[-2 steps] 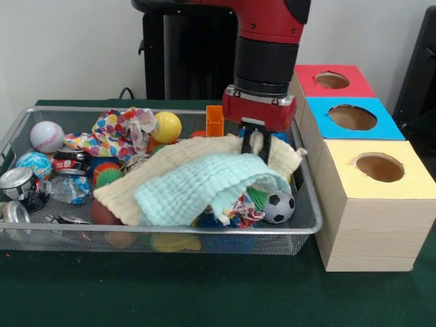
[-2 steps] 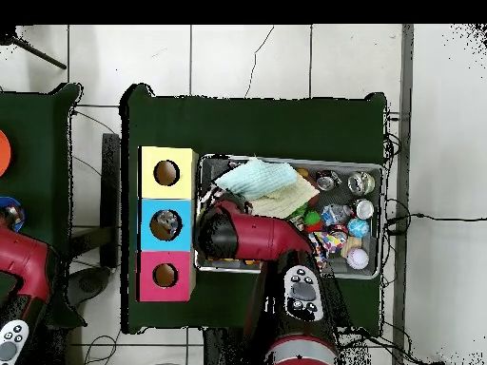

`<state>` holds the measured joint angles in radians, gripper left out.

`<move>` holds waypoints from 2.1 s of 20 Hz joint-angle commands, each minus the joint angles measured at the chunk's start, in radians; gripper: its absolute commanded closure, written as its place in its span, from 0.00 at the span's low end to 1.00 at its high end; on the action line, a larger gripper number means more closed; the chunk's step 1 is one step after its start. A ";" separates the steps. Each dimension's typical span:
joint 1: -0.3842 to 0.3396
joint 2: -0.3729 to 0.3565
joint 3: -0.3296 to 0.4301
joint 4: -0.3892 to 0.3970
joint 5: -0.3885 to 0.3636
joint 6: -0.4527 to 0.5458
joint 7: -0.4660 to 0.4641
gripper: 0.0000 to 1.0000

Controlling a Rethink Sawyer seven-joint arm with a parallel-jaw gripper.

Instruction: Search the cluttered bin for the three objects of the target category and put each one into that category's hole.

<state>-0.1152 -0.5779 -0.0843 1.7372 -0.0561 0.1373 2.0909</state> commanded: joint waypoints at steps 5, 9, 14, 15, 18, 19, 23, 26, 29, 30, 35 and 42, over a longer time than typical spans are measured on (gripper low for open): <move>0.040 0.032 -0.102 -0.033 0.059 0.145 0.155 0.00; 0.079 0.029 -0.140 -0.031 0.106 0.169 0.201 0.00; 0.077 -0.108 -0.104 -0.059 0.129 0.399 0.126 0.00; 0.063 -0.131 -0.086 -0.066 0.132 0.442 0.106 0.00; 0.013 -0.180 -0.022 -0.074 0.148 0.537 0.057 0.00; -0.003 -0.189 -0.003 -0.071 0.158 0.558 0.048 0.00; -0.018 -0.188 -0.014 -0.111 0.122 0.610 0.008 0.00; -0.012 -0.162 -0.068 -0.171 0.034 0.622 -0.015 0.00; -0.031 -0.132 -0.093 -0.212 -0.044 0.581 -0.051 0.00; -0.038 -0.124 -0.098 -0.219 -0.058 0.562 -0.049 0.00; -0.057 -0.104 -0.119 -0.213 -0.100 0.474 0.010 0.00; -0.096 -0.070 -0.122 -0.184 -0.119 0.373 0.066 0.00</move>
<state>-0.1672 -0.7228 -0.2247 1.5443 -0.1193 0.5811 2.0909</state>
